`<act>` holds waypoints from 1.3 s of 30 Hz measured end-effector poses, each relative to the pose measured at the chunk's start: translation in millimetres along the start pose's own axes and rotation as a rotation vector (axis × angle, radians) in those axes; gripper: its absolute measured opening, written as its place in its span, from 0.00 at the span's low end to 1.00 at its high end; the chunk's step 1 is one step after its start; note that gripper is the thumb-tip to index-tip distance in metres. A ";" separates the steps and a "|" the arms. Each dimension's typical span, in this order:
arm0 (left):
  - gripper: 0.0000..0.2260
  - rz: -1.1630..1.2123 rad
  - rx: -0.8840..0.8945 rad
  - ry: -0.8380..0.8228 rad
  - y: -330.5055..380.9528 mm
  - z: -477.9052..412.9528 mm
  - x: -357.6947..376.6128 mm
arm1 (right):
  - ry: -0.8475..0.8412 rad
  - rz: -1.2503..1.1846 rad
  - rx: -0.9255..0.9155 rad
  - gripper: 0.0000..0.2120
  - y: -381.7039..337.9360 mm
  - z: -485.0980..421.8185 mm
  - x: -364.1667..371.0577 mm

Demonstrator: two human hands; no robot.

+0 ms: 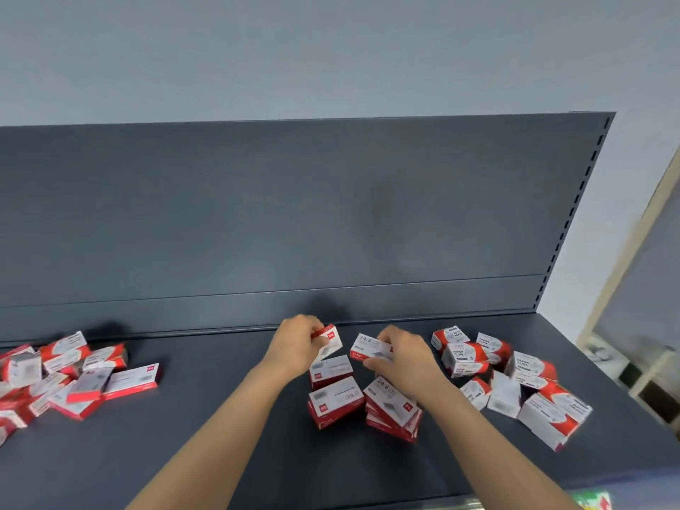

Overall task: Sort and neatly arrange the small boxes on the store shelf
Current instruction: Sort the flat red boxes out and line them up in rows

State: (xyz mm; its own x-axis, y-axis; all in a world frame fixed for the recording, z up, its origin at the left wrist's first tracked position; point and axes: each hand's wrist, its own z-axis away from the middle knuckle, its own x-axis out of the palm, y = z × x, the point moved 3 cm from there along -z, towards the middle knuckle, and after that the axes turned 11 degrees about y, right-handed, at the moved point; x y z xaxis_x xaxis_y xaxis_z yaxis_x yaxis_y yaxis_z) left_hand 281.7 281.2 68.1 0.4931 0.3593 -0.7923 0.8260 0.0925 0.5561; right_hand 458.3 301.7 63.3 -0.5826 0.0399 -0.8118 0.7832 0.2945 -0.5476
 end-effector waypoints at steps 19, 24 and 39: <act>0.10 -0.037 -0.137 -0.094 -29.6 -9.6 22.5 | -0.241 0.119 -0.096 0.16 -10.9 -36.5 57.1; 0.12 -0.098 -0.123 -0.019 -33.7 10.3 -7.6 | -0.230 0.141 -0.183 0.12 -23.3 -33.7 60.0; 0.28 -0.343 -0.159 0.300 -124.9 86.0 -136.7 | -0.032 0.009 -0.517 0.29 -195.6 5.8 85.8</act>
State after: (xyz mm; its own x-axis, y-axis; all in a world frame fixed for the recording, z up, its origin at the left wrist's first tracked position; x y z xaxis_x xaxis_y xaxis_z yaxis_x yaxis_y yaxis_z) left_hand 134.7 140.7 85.4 0.0796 0.5328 -0.8425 0.8635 0.3854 0.3253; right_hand 256.4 241.9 99.6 -0.5634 0.0175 -0.8260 0.5737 0.7278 -0.3758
